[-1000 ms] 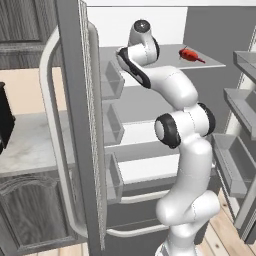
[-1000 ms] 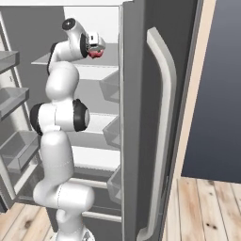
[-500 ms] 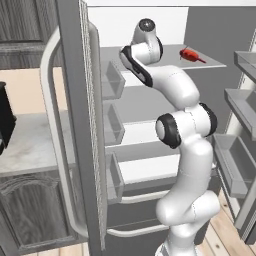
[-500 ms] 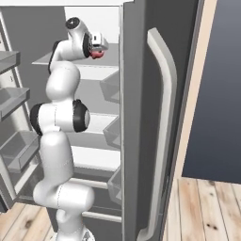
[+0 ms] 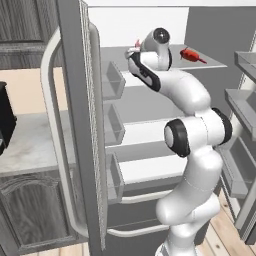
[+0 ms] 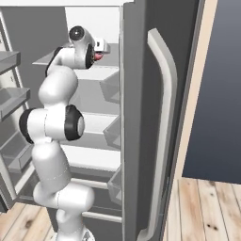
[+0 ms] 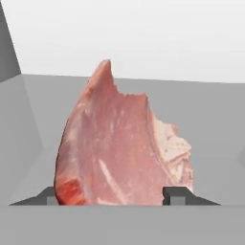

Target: Gather the garlic and corn from the fridge and place them on a tray on the dining counter. Then gather the steak and fish from the fridge and place them on the other tray.

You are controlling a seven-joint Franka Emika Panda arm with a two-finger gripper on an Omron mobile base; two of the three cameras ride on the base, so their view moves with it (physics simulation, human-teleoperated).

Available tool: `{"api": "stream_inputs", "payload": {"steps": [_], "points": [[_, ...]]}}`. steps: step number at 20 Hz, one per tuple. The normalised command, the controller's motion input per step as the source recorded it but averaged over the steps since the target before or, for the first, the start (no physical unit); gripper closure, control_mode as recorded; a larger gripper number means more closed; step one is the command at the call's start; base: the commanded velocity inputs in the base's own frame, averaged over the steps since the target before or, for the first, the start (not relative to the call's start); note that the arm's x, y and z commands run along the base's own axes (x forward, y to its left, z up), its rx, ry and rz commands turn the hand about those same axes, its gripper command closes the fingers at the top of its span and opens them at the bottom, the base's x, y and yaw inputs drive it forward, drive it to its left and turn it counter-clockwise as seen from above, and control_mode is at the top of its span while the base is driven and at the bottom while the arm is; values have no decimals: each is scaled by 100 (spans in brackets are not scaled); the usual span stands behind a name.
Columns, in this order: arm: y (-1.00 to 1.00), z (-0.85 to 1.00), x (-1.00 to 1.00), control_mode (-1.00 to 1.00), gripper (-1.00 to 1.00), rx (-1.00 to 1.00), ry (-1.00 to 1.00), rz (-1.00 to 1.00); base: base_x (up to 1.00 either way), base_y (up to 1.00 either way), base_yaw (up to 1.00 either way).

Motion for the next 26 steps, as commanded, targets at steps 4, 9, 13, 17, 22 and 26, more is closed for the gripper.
{"api": "stream_inputs", "payload": {"steps": [4, 9, 13, 17, 22, 26], "points": [[-4, 45, 0, -100, 100, 6, 0, 0, 0, 0, 0], [-2, 62, -56, -100, 100, 4, 0, 0, 0, 0, 0], [-20, 4, -86, -100, 100, 7, 0, -1, 0, 0, 0], [-25, -6, -100, -100, 100, 11, 0, -1, 0, 0, 0], [-1, -9, -86, -100, 100, 11, -8, -1, 0, 0, 0], [0, 16, -96, -100, 100, 5, 0, -1, 0, 0, 0]]}}
